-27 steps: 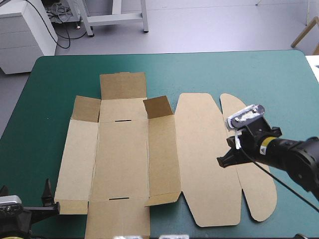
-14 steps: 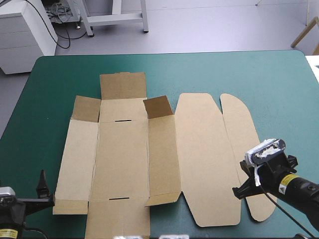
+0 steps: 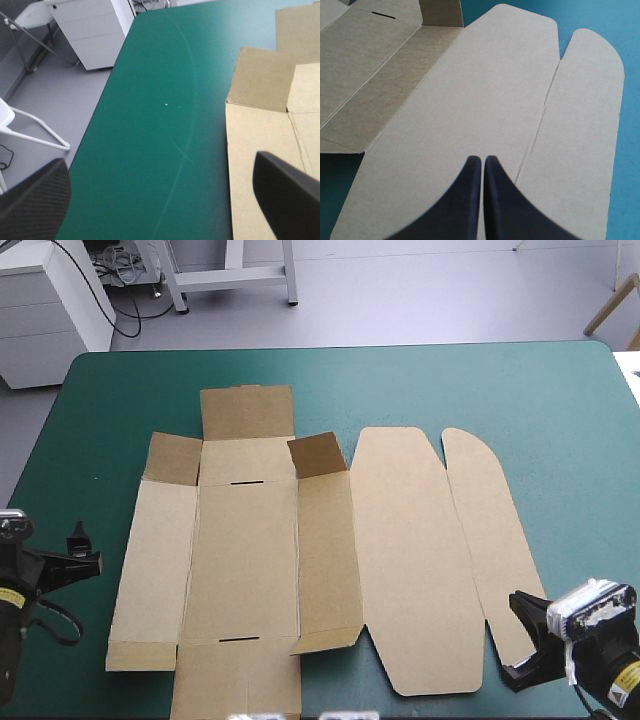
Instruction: Fold the box
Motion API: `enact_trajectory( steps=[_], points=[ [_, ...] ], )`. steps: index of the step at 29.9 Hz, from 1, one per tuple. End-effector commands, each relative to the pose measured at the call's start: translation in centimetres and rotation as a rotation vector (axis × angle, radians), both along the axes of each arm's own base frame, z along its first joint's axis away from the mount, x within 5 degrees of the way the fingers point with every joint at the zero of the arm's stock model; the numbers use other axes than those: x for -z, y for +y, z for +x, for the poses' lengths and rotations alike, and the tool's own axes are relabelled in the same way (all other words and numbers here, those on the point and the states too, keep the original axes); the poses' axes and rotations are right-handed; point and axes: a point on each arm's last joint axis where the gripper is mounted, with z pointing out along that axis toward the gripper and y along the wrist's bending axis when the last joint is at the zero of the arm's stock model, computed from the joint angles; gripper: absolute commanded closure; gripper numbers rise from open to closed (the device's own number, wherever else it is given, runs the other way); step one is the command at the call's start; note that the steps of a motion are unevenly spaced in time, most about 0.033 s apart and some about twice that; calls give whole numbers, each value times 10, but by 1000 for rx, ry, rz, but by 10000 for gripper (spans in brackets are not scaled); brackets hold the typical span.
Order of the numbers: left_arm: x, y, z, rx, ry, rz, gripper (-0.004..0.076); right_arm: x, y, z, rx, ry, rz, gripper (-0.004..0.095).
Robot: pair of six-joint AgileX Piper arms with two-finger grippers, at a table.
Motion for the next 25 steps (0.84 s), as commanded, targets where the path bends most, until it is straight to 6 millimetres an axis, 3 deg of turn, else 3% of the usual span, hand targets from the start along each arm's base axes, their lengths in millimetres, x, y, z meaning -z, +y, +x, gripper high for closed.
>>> enact_trajectory(
  steps=[1, 5, 10, 17, 25],
  points=[
    [-12, 1, 21, 8, -5, -2, 0, -6, -5, -8, 7, -115, 60, 908],
    [2, 4, 43, -9, 116, -35, 0, -7, -12, -22, 7, -195, 102, 908],
    [9, 4, 50, -14, 162, -60, 0, -8, -17, -31, 7, -243, 127, 908],
    [22, 5, 56, -33, 297, -87, 0, -8, -17, -32, 7, -246, 129, 908],
    [49, 12, 86, 6, 583, -148, 0, -8, -17, -32, 4, -252, 118, 908]
  ],
)
